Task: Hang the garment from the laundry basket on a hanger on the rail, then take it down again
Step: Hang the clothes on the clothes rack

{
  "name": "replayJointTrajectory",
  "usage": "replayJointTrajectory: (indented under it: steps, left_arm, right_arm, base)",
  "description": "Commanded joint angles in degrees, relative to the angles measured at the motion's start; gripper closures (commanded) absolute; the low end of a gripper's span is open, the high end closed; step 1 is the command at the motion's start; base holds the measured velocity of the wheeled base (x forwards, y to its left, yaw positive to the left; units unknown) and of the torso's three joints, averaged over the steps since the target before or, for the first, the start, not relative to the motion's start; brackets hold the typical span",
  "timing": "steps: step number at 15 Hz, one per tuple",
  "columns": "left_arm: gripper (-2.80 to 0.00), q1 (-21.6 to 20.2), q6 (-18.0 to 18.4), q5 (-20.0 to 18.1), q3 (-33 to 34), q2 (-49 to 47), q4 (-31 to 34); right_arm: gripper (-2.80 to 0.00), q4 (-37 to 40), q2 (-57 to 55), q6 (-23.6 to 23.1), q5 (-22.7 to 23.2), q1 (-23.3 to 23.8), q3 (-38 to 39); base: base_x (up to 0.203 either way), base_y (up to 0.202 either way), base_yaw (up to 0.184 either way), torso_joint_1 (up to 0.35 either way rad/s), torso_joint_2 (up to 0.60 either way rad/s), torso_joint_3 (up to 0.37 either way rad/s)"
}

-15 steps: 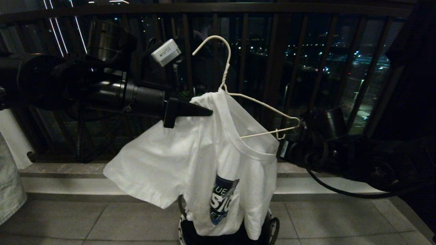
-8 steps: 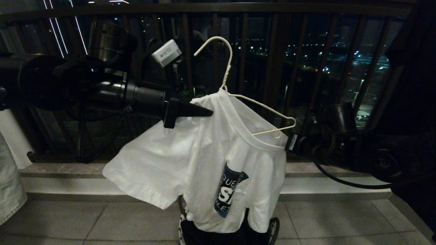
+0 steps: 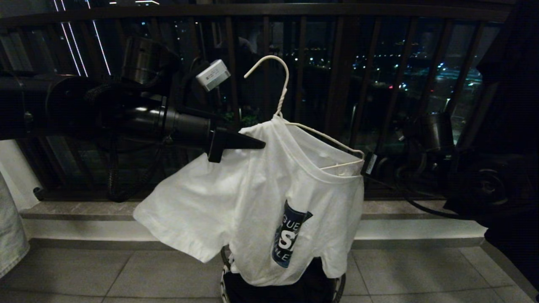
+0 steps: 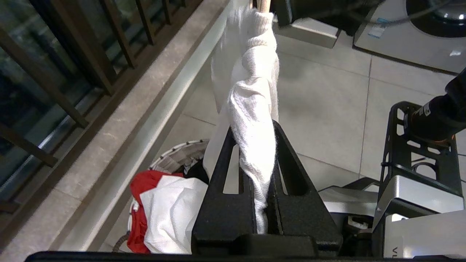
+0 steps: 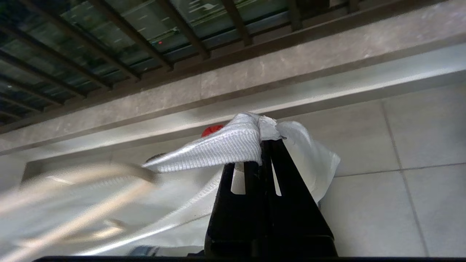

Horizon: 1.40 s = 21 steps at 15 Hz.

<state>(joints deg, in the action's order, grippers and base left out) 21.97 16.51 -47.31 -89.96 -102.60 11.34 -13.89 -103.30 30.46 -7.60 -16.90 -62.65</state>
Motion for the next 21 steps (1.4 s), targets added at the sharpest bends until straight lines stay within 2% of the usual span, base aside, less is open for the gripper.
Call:
replayJointTrajectory:
  steps: [1,7,13,15,21]
  left_arm:
    - [0.00,0.18,0.10,-0.16,-0.13,-1.54,0.09]
    - [0.00,0.36,0.28,-0.06,-0.47,-3.29,0.00]
    - [0.00,0.97,-0.60,0.03,-1.80,-7.00,-2.99]
    - [0.00,1.06,-0.60,0.03,-1.98,-7.43,-2.99]
    - [0.00,0.97,-0.60,0.03,-2.24,-7.43,-3.07]
  right_arm:
    - [0.00,1.41,-0.03,-0.85,0.04,1.55,-2.60]
    - [0.00,2.97,0.24,-2.87,0.04,3.48,-4.19]
    - [0.00,6.86,1.16,-5.49,-0.02,2.66,-11.73]
    - [0.00,10.39,1.10,-6.15,-0.19,1.67,-16.35]
    - [0.00,26.98,1.56,-6.38,-2.30,-5.59,-29.13]
  base:
    - [0.000,0.000,0.000,0.000,0.00,0.000]
    - [0.000,0.000,0.000,0.000,0.00,0.000]
    - [0.000,0.000,0.000,0.000,0.00,0.000]
    - [0.000,0.000,0.000,0.000,0.00,0.000]
    - [0.000,0.000,0.000,0.000,0.00,0.000]
